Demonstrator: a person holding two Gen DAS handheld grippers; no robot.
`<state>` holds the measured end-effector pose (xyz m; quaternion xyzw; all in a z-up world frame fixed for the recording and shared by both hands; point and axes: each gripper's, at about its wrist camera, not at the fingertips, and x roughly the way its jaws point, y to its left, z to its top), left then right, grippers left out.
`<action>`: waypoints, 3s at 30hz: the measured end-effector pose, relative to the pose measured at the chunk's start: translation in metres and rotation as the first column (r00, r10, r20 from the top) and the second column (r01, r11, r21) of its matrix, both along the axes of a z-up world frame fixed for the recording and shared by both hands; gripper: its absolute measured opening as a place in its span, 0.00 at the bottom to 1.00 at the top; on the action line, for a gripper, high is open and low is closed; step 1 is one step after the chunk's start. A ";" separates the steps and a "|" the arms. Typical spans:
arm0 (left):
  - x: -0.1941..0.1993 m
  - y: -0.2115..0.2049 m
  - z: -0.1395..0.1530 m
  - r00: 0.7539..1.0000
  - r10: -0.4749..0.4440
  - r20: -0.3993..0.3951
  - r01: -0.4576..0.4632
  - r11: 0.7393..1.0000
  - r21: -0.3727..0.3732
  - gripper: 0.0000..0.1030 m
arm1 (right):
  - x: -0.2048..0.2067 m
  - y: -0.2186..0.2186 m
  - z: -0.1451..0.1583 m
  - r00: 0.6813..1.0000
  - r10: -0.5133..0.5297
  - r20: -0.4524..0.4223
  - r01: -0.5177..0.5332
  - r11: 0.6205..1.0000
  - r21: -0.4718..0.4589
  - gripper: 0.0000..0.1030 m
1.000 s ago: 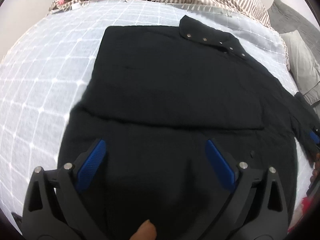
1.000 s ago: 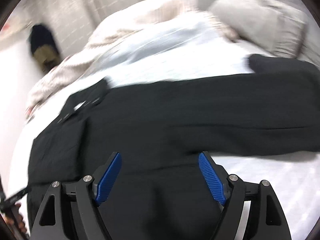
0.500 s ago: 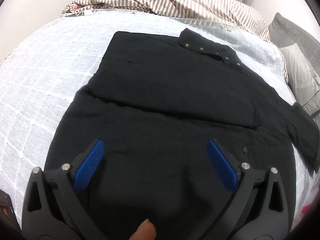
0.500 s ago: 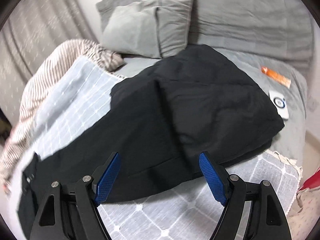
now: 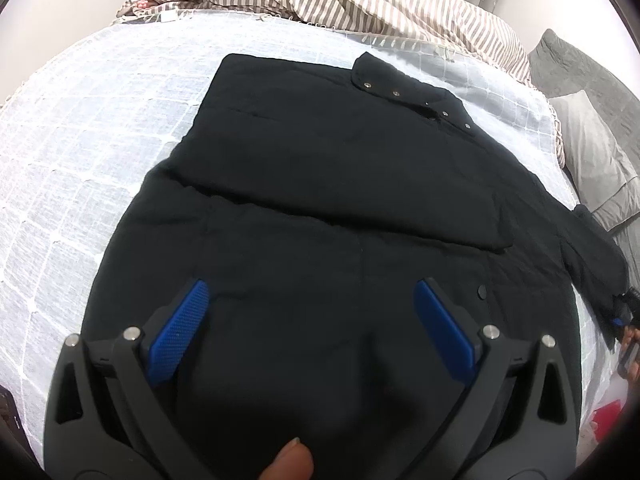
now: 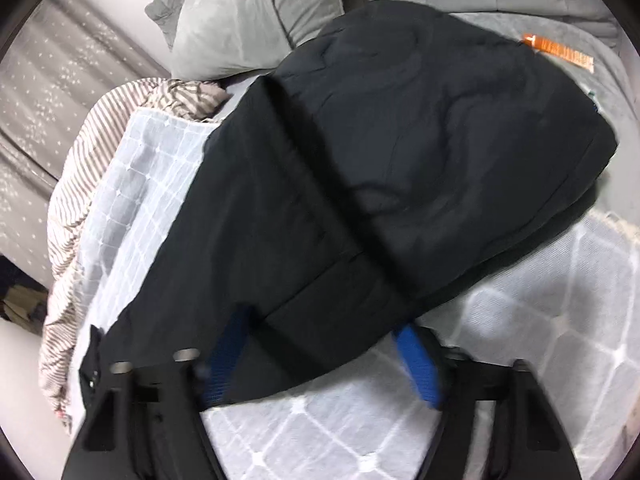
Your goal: Fold large clothes
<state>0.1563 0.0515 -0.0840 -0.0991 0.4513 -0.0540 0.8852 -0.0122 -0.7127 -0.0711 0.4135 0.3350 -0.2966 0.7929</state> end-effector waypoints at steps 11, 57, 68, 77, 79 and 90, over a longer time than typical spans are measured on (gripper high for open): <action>-0.001 0.010 0.009 1.000 0.012 0.017 -0.011 0.999 -0.049 0.99 | 0.007 0.030 0.068 0.992 0.012 0.122 -0.004 0.998 -0.059 0.10; 0.003 0.027 0.013 0.999 0.036 -0.011 -0.037 0.999 -0.027 0.99 | 0.231 0.484 0.006 0.577 0.817 0.017 -0.816 0.575 0.057 0.31; 0.003 0.016 0.013 1.000 0.006 -0.007 -0.007 0.999 -0.041 0.99 | 0.195 0.447 0.025 0.599 0.795 0.098 -0.800 0.600 0.019 0.70; 0.008 -0.009 0.021 0.998 -0.070 -0.004 0.069 0.988 -0.137 0.99 | 0.143 0.423 0.010 0.668 0.743 -0.031 -0.736 0.654 -0.178 0.70; 0.014 -0.018 0.024 0.995 -0.097 -0.003 0.095 0.978 -0.184 0.96 | 0.135 0.421 0.006 0.668 0.742 -0.062 -0.734 0.643 -0.221 0.70; 0.084 -0.098 -0.001 0.979 -0.180 -0.091 0.130 0.909 -0.396 0.61 | 0.115 0.392 -0.010 0.685 0.725 -0.076 -0.708 0.636 -0.308 0.70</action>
